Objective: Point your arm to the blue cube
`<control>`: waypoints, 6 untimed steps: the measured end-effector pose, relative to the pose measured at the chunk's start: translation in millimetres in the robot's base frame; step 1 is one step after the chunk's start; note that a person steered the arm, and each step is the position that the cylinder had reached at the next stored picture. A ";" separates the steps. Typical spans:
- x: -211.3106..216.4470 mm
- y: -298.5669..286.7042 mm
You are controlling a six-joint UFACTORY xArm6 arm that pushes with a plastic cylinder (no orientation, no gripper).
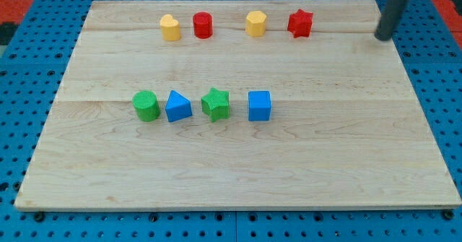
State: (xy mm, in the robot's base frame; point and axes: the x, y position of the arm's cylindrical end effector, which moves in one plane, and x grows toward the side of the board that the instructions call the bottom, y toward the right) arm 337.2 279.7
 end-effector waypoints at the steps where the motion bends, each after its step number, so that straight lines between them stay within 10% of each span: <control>1: 75.6 5.4; 4: 186.6 -299.5; 6: 181.4 -314.4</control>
